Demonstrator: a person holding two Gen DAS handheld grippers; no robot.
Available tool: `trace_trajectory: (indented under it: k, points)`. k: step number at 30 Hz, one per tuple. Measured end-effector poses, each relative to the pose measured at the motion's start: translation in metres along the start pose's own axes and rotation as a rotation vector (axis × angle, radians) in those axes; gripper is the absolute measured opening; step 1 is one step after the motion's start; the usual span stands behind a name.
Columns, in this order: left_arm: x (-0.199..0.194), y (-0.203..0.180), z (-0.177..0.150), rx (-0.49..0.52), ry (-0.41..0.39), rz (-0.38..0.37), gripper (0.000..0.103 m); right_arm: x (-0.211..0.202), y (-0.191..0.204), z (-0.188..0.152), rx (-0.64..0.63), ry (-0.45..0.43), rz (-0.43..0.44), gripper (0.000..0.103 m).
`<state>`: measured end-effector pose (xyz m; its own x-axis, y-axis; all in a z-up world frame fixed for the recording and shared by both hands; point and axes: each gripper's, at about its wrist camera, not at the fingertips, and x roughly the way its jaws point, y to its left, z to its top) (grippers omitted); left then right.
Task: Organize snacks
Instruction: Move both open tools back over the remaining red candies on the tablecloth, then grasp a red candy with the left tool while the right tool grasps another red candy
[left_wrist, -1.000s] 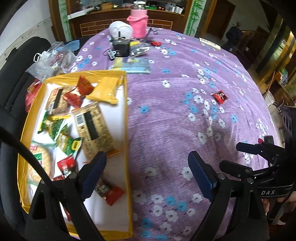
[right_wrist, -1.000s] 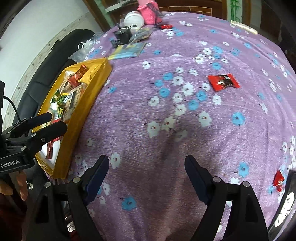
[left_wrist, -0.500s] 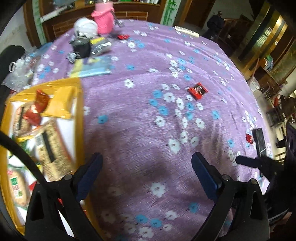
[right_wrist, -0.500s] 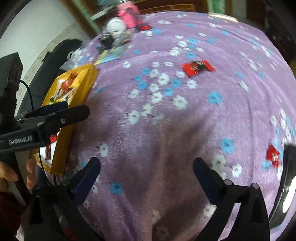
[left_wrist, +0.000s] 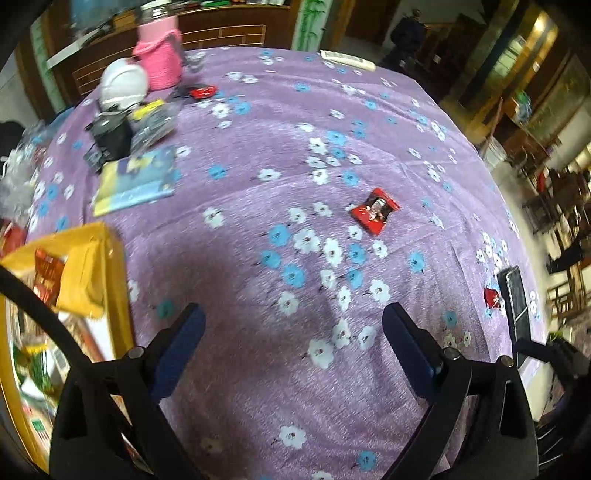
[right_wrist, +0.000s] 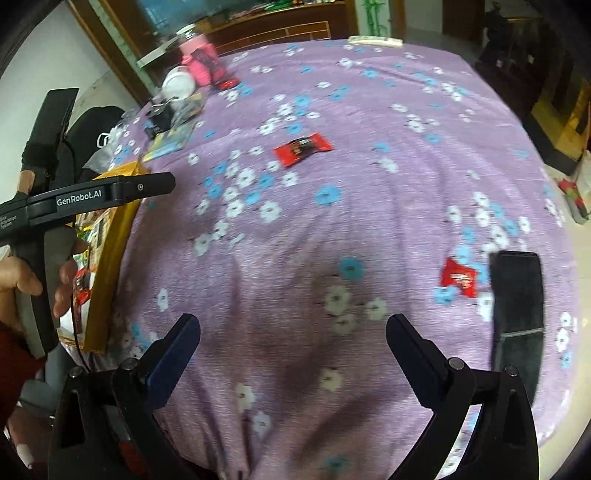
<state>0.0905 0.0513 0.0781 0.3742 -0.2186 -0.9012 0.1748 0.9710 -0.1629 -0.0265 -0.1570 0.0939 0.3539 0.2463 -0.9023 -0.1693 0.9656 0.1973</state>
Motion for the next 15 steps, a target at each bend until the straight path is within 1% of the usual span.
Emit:
trace_trajectory:
  k: [5, 9, 11, 13, 15]
  points:
    - [0.011, -0.018, 0.005, 0.043, 0.025, -0.031, 0.096, -0.003, -0.007, 0.001, -0.004, 0.003, -0.013, 0.101]
    - [0.02, -0.032, 0.006, 0.078, 0.042, -0.063, 0.096, -0.003, -0.016, -0.004, 0.006, -0.009, 0.014, 0.101]
    - [0.026, -0.038, 0.008, 0.098, 0.05, -0.077, 0.096, -0.005, -0.028, -0.012, 0.025, -0.027, 0.033, 0.101]
    - [0.033, -0.043, 0.012, 0.117, 0.053, -0.091, 0.096, -0.002, -0.04, -0.018, 0.045, -0.021, 0.035, 0.101]
    - [0.038, -0.046, 0.017, 0.136, 0.054, -0.084, 0.096, 0.002, -0.051, -0.022, 0.048, -0.004, 0.028, 0.101]
